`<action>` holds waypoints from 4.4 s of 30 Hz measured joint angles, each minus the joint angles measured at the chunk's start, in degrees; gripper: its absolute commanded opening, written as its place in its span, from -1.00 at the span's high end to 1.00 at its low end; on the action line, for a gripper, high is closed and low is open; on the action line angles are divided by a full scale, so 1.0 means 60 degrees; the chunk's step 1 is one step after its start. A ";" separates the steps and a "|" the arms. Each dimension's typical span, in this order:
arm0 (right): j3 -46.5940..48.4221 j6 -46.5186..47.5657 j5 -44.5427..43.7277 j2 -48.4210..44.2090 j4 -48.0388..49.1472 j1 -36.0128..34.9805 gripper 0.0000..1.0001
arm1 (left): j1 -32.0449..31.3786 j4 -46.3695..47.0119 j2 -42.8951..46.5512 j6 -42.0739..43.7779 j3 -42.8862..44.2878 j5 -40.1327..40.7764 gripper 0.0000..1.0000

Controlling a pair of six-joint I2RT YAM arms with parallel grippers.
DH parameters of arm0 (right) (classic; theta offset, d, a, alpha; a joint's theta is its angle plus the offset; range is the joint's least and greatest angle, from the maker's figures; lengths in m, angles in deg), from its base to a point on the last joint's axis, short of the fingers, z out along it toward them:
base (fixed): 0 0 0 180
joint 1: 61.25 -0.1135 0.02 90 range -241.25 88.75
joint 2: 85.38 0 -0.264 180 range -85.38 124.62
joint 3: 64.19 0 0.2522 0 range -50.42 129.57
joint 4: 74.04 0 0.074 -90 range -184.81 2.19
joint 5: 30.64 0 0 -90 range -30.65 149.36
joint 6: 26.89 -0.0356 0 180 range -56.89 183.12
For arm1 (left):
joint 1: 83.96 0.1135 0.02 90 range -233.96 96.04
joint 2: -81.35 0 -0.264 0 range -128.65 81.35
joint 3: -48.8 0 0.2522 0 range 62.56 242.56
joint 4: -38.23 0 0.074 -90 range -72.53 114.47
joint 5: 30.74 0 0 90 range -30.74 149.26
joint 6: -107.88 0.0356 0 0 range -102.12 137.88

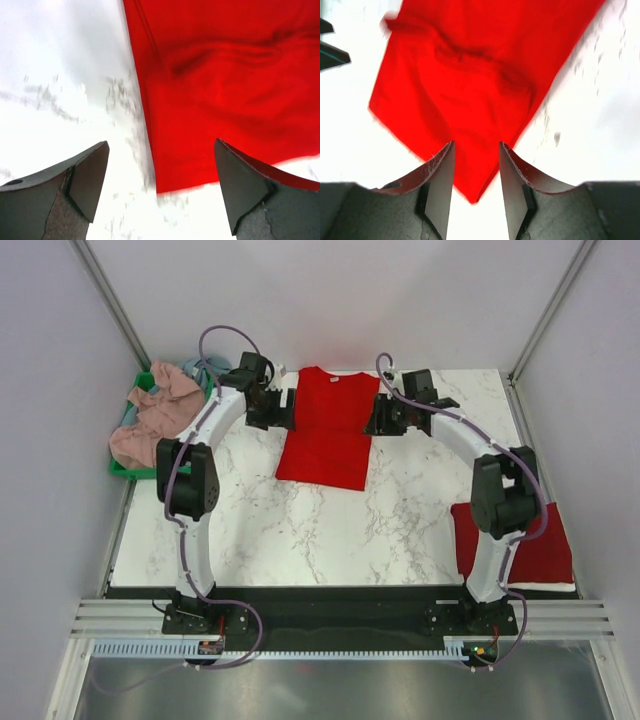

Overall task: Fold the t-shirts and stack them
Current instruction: Fold the tshirt

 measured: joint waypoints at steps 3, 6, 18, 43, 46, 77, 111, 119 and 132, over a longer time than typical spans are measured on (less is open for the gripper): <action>-0.1206 -0.0291 0.0277 -0.1195 -0.0029 0.0106 0.01 | 0.0259 -0.0117 0.1184 -0.0011 -0.0922 -0.0510 -0.77; -0.2401 -0.0878 0.0776 -0.1789 0.0208 0.0237 0.00 | 0.0765 -0.0237 0.1956 -0.0018 -0.1971 -0.1424 -0.68; -0.4892 -0.3279 0.2692 -0.1184 0.1147 0.0484 -0.04 | 0.1708 -0.0685 0.1024 -0.0492 -0.4058 -0.4080 -0.53; -0.4528 -0.4561 0.3442 0.0033 0.2357 0.0011 0.03 | 0.1424 -0.0648 -0.0328 -0.1162 -0.3457 -0.5278 0.10; -0.4532 -0.4623 0.3410 0.0033 0.2357 0.0011 0.10 | 0.1388 -0.0623 -0.0339 -0.1173 -0.3457 -0.5231 0.30; -0.6845 -0.3231 0.3938 -0.5038 0.0557 0.0645 1.00 | 0.0157 0.0186 0.6084 -0.1344 -0.8240 -0.5093 0.96; 0.2528 -0.1774 0.3340 0.2328 0.1468 0.1184 0.33 | 0.0998 0.0357 -0.1282 -0.0444 0.1993 -0.3366 0.62; 0.4969 -0.1494 0.2492 0.4688 0.1872 0.1228 -0.17 | 0.0933 0.0688 -0.2932 -0.0404 0.3209 -0.1603 -0.18; 0.1559 -0.0586 0.3104 0.1614 0.1107 0.1610 -0.43 | 0.0401 0.0947 0.1537 0.0087 0.0991 -0.4062 0.12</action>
